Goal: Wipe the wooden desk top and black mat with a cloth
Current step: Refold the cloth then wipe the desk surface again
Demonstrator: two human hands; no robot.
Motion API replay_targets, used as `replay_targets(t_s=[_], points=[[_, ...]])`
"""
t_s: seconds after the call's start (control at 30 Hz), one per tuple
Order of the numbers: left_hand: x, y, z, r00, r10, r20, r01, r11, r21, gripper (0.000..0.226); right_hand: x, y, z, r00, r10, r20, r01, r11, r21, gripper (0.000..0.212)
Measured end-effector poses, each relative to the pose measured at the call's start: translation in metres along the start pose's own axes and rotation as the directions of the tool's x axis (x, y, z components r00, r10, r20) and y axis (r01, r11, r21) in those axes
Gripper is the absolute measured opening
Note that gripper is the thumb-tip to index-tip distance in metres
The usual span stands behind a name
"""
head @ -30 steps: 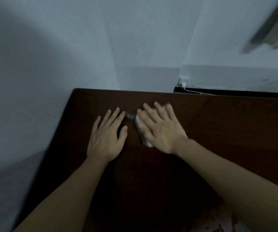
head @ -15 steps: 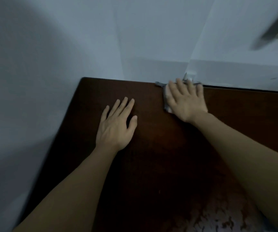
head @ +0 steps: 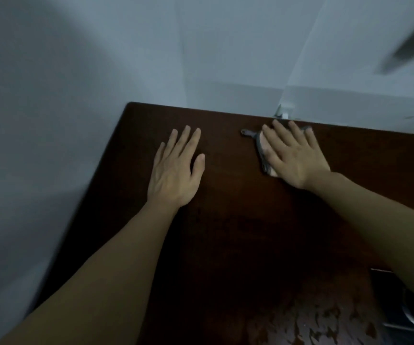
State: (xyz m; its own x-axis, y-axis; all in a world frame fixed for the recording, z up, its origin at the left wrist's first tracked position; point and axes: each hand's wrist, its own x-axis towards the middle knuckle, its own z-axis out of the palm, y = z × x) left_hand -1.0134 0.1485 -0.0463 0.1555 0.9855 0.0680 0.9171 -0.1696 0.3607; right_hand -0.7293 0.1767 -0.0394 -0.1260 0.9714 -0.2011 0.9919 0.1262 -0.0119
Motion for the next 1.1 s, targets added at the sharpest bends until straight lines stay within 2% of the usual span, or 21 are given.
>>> replay_targets(t_s=[0.07,0.13,0.23,0.3,0.37,0.43,0.5,0.63,0.7,0.77,0.83,0.93,1.03,1.1], points=[[0.004,0.0,-0.001,1.0,0.0,-0.012,0.0,1.0,0.009,0.058,0.011,-0.019,-0.003,0.998,0.058,-0.007,-0.058,0.998,0.027,0.064],[0.001,0.007,-0.006,0.998,0.031,-0.06,-0.029,0.999,0.03,0.058,0.001,-0.044,-0.009,0.999,0.039,-0.018,-0.038,0.998,0.049,0.062],[-0.005,-0.002,-0.009,0.992,0.087,-0.092,-0.088,0.996,-0.006,0.059,-0.034,-0.095,0.0,0.989,-0.142,0.029,0.142,0.99,0.016,0.062],[-0.014,-0.006,-0.013,0.989,0.087,-0.116,-0.089,0.996,-0.007,0.058,-0.071,-0.111,0.004,0.956,-0.288,0.054,0.289,0.957,0.004,0.063],[-0.023,-0.013,-0.019,0.99,0.064,-0.124,-0.063,0.998,0.011,0.057,-0.097,-0.103,0.005,0.913,-0.399,0.082,0.399,0.917,0.018,0.064],[-0.035,-0.024,-0.026,0.994,0.035,-0.103,-0.032,0.999,0.035,0.058,-0.101,-0.079,0.007,0.899,-0.429,0.083,0.429,0.903,0.025,0.064],[-0.047,-0.037,-0.032,0.997,0.027,-0.072,-0.021,0.997,0.072,0.06,-0.092,-0.05,0.008,0.927,-0.371,0.043,0.371,0.928,0.01,0.065],[-0.062,-0.064,-0.04,0.999,-0.022,-0.037,0.024,0.998,0.058,0.062,-0.047,-0.005,0.005,0.992,-0.123,0.02,0.122,0.992,0.005,0.068],[-0.066,-0.074,-0.042,0.999,-0.04,-0.015,0.04,0.999,-0.006,0.06,-0.025,-0.011,0.004,1.0,-0.012,0.008,0.012,1.0,0.018,0.064],[-0.068,-0.079,-0.041,0.999,-0.037,0.023,0.038,0.999,-0.028,0.059,-0.015,-0.037,0.002,1.0,0.024,0.01,-0.024,0.999,0.035,0.062],[-0.069,-0.083,-0.038,0.998,-0.028,0.052,0.027,1.0,0.01,0.06,-0.021,-0.074,0.002,0.998,-0.06,0.02,0.059,0.998,0.027,0.062],[-0.068,-0.085,-0.033,0.999,-0.031,0.04,0.028,0.998,0.063,0.063,-0.054,-0.119,0.003,0.954,-0.298,0.04,0.299,0.954,0.003,0.063],[-0.068,-0.086,-0.032,1.0,-0.025,0.012,0.024,0.997,0.076,0.061,-0.078,-0.118,0.0,0.848,-0.521,0.098,0.523,0.852,0.015,0.064],[-0.069,-0.088,-0.032,1.0,-0.015,0.005,0.014,0.997,0.078,0.06,-0.057,-0.098,-0.002,0.831,-0.547,0.098,0.55,0.835,-0.001,0.063]])
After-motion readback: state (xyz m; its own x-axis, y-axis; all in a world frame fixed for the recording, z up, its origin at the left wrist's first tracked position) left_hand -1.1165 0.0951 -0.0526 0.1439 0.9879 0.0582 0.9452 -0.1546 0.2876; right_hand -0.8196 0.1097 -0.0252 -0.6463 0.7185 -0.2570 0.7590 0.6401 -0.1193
